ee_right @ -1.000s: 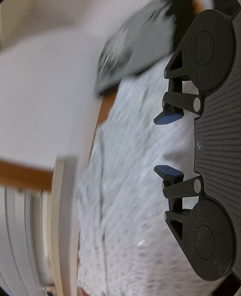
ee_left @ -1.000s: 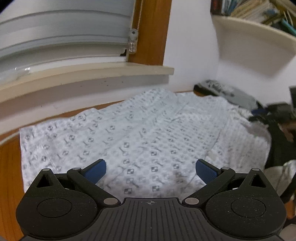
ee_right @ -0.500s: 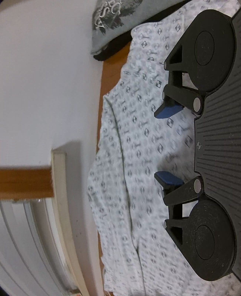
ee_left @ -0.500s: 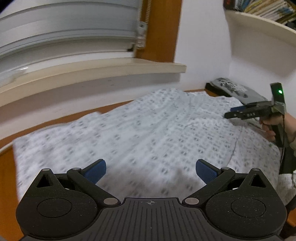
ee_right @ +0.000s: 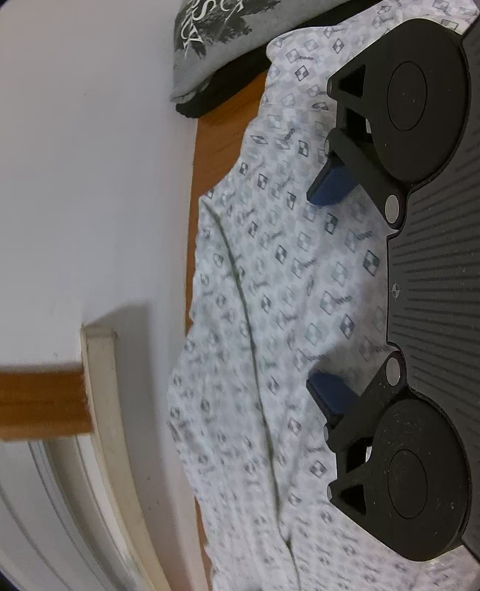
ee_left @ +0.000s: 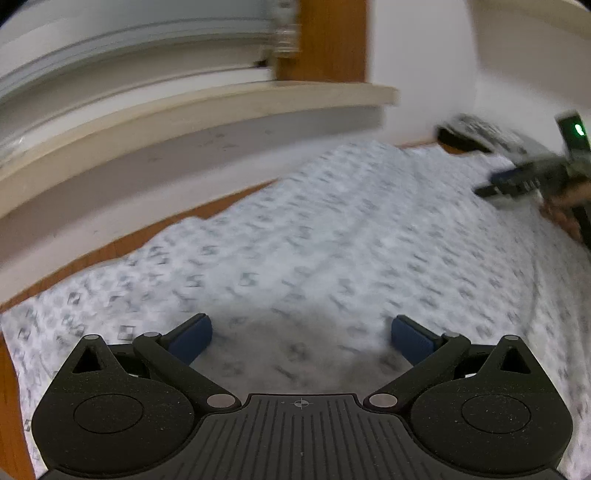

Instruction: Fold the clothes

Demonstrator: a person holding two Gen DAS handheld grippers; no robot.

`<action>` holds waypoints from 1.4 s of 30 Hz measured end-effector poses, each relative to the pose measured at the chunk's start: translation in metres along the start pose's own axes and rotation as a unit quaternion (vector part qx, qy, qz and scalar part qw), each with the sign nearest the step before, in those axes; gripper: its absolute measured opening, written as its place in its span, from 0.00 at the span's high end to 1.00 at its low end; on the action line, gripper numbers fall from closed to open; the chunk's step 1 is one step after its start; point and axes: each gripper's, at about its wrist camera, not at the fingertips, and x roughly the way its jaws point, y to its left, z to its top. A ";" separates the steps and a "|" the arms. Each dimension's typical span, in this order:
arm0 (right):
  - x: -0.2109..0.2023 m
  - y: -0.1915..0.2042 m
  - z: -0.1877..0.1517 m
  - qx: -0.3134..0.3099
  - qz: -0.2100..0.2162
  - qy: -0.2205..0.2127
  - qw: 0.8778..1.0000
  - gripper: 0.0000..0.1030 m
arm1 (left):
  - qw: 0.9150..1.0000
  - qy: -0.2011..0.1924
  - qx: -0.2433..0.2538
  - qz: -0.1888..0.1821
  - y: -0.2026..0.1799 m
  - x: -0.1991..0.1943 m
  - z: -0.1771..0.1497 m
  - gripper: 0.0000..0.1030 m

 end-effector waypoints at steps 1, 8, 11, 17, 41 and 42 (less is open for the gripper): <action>0.004 -0.001 0.002 0.002 -0.002 0.000 1.000 0.05 | 1.000 0.000 -0.004 0.005 0.005 0.003 0.002 0.00; 0.018 -0.002 0.008 0.007 -0.007 -0.001 1.000 0.03 | 1.000 0.000 -0.004 0.007 0.031 0.025 0.020 0.00; 0.021 -0.003 0.007 0.009 -0.008 -0.002 1.000 0.03 | 1.000 -0.002 0.002 0.009 0.035 0.031 0.025 0.00; 0.028 -0.002 0.004 0.010 -0.006 -0.002 1.000 0.00 | 1.000 -0.003 0.006 0.012 0.042 0.039 0.032 0.00; 0.025 -0.013 0.002 0.013 -0.010 0.000 1.000 0.00 | 1.000 -0.003 0.003 0.016 0.059 0.068 0.055 0.00; 0.023 -0.013 0.000 0.013 -0.010 0.000 1.000 0.00 | 1.000 -0.001 0.005 0.015 0.058 0.067 0.054 0.00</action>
